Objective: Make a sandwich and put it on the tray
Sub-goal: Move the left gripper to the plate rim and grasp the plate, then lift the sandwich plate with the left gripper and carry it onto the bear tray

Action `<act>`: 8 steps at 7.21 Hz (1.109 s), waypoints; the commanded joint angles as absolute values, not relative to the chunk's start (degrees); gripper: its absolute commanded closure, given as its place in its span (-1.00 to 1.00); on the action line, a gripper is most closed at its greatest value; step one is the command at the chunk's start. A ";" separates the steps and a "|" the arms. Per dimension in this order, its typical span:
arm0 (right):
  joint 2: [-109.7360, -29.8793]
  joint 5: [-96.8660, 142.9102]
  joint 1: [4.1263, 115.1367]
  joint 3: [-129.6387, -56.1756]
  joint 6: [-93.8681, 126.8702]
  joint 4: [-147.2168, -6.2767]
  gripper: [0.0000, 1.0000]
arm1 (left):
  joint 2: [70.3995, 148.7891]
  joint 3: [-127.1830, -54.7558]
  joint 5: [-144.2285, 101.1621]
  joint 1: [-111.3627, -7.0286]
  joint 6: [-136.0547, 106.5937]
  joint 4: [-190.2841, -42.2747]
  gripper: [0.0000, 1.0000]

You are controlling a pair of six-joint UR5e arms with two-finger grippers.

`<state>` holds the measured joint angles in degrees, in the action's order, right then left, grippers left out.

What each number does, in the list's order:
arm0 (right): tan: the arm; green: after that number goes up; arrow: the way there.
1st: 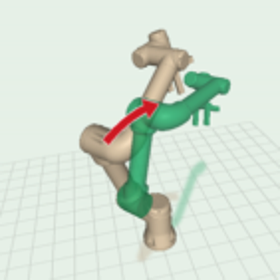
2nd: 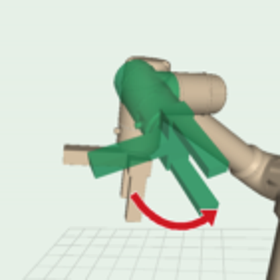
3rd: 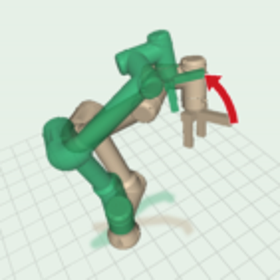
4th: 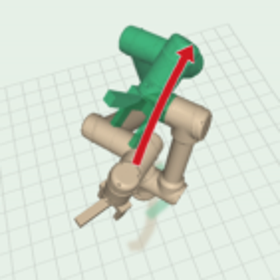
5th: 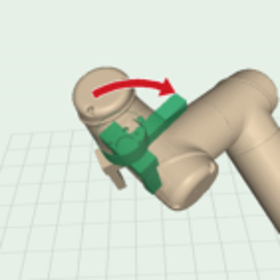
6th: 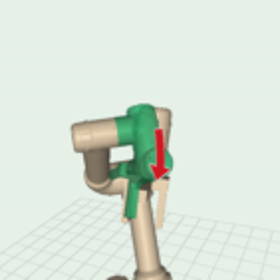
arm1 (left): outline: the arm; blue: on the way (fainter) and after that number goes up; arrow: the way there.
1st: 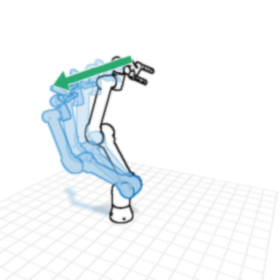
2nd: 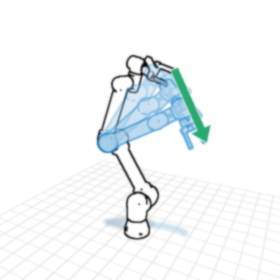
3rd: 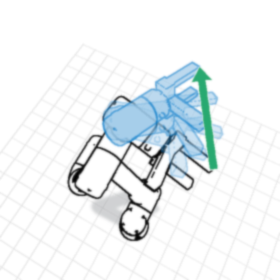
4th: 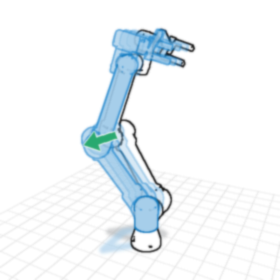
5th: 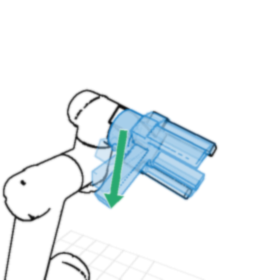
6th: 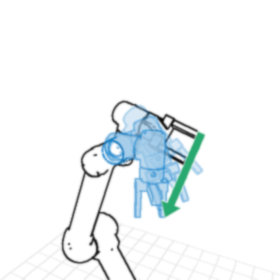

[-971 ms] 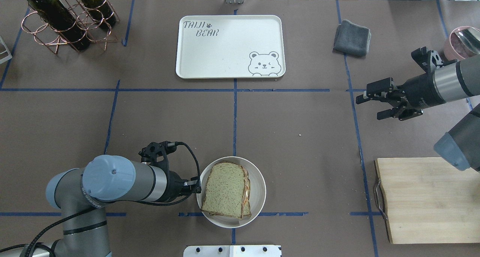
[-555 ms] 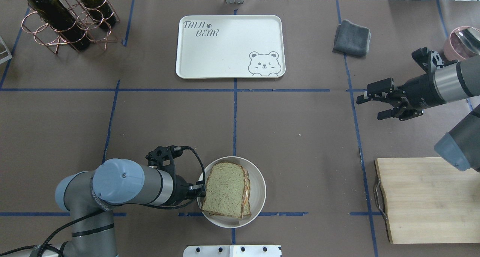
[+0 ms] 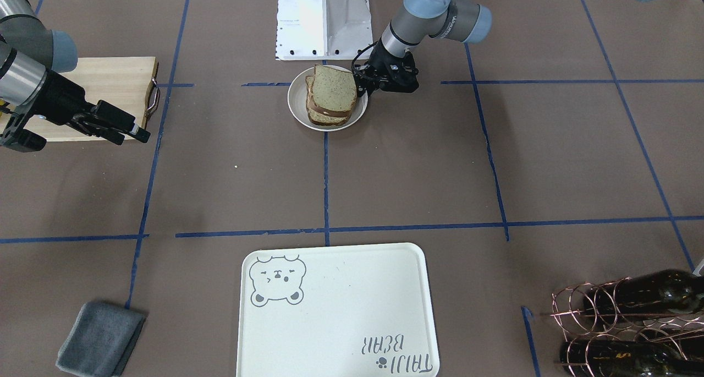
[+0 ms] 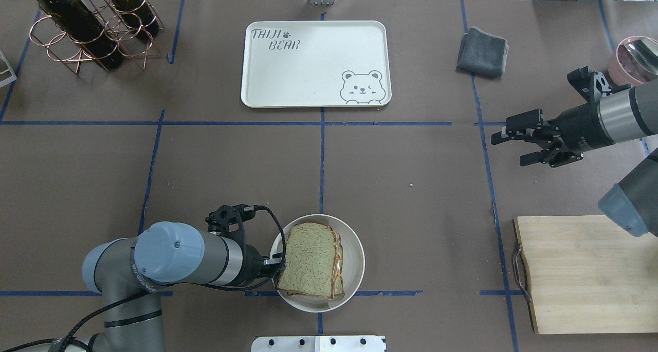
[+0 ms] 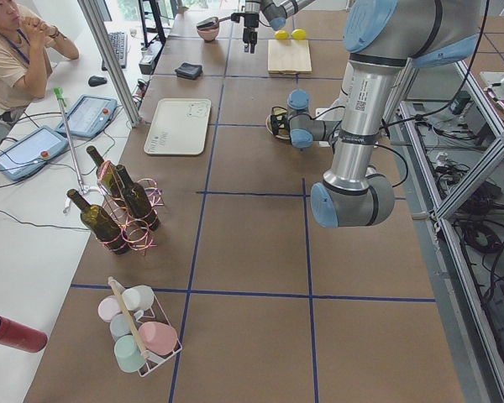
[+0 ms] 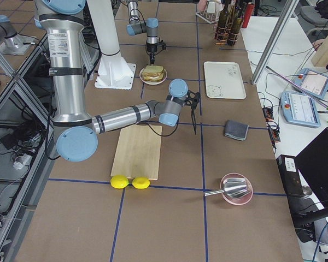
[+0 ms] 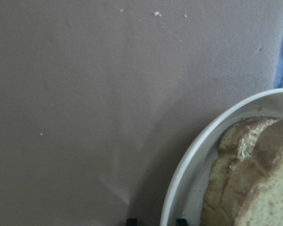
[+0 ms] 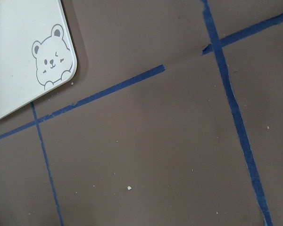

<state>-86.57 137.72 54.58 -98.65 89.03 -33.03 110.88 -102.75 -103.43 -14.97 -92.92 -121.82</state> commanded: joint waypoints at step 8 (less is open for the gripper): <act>-90.87 137.64 54.75 -99.32 86.58 -32.43 -1.00 | 119.00 -101.36 -103.97 -29.15 -116.94 -127.01 1.00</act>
